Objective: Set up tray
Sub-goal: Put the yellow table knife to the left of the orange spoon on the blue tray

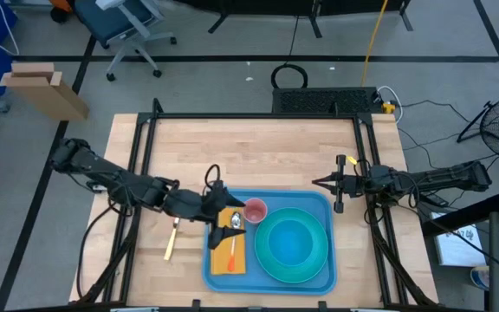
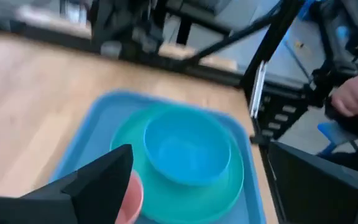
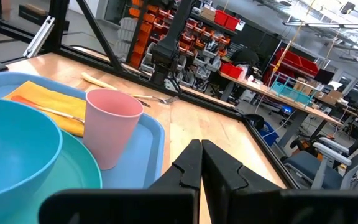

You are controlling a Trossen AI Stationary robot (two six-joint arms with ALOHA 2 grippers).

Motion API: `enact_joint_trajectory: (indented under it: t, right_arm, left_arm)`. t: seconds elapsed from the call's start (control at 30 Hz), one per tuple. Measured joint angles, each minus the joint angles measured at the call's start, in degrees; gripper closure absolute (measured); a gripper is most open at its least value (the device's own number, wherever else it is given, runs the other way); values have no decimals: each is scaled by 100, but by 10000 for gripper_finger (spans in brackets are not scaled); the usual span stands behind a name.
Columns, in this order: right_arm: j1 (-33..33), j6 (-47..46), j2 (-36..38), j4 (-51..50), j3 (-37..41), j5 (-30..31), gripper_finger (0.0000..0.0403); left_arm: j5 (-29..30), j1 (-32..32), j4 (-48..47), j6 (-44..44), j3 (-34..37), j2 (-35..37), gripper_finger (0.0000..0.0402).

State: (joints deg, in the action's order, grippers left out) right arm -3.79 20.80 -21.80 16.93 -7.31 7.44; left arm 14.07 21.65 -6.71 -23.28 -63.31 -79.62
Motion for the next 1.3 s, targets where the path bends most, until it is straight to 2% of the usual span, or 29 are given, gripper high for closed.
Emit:
enact_joint_trajectory:
  t: [0.13,0.2,0.37,0.47,0.63,0.9,1.03,1.17,1.3]
  right_arm:
    - [1,0,-1,-12,-1,1,403]
    - [1,-3,-1,-16,-1,2,403]
    - [0,-13,0,-85,0,2,403]
    - [0,7,-2,-101,-1,2,403]
    - [0,20,-2,-99,0,2,403]
    - [2,26,0,-158,0,2,403]
    - [1,31,-1,-195,-1,2,403]
    - [0,48,0,-208,-2,4,403]
    - [1,48,-2,-206,-1,3,403]
  left_arm:
    - [-201,-44,-95,-129,11,-25,42]
    - [-213,-80,-385,-473,-5,-1,48]
    - [-62,-98,-2896,-2550,8,210,44]
    - [-392,35,-4302,-3930,17,199,32]
    - [-833,442,-5181,-5516,149,191,6]
    - [-965,1337,-5128,-7663,891,181,4]
    - [-1019,1847,-4588,-8696,1340,184,4]
    - [-893,2138,-4229,-9267,1664,184,4]
    - [-995,2216,-3820,-9410,1966,108,5]
